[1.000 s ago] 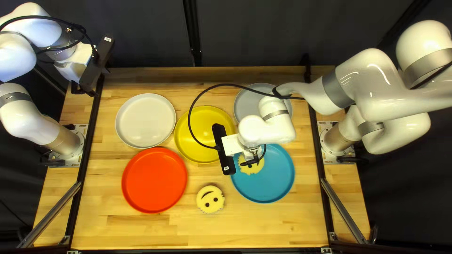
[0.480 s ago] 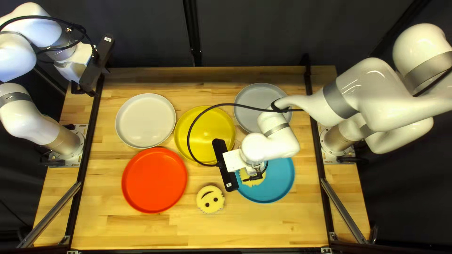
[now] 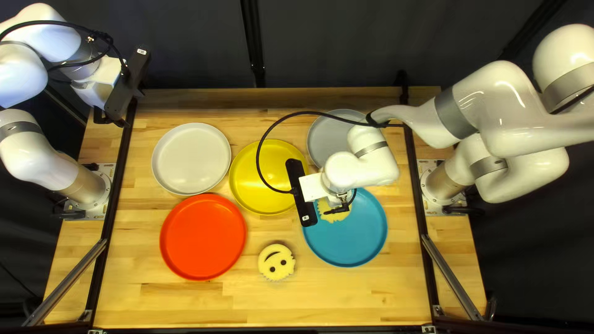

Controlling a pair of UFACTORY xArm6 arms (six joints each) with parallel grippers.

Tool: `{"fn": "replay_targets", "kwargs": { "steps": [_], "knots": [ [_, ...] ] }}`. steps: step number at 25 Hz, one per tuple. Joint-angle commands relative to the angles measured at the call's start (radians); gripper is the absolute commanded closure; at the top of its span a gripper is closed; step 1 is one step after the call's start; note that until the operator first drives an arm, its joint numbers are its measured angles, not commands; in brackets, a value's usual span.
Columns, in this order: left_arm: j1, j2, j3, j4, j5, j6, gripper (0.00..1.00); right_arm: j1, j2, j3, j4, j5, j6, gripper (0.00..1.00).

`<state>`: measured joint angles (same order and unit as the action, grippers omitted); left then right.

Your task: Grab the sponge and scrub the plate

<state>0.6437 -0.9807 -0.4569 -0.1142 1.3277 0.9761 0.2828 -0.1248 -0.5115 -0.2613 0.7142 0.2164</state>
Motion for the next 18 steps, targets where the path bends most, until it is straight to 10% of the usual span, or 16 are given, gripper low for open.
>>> {"fn": "replay_targets", "kwargs": {
  "steps": [1,8,18],
  "knots": [
    [0.000,0.000,0.000,0.000,0.000,0.000,0.00,0.110,0.016,-0.039,-0.006,0.040,0.094,1.00],
    [0.000,0.000,0.000,0.000,0.000,0.000,0.00,0.175,0.088,-0.080,-0.016,0.004,0.141,1.00],
    [0.000,0.000,0.000,0.000,0.000,0.000,0.00,0.015,-0.026,0.035,-0.069,-0.036,0.018,1.00]
  ]
}}
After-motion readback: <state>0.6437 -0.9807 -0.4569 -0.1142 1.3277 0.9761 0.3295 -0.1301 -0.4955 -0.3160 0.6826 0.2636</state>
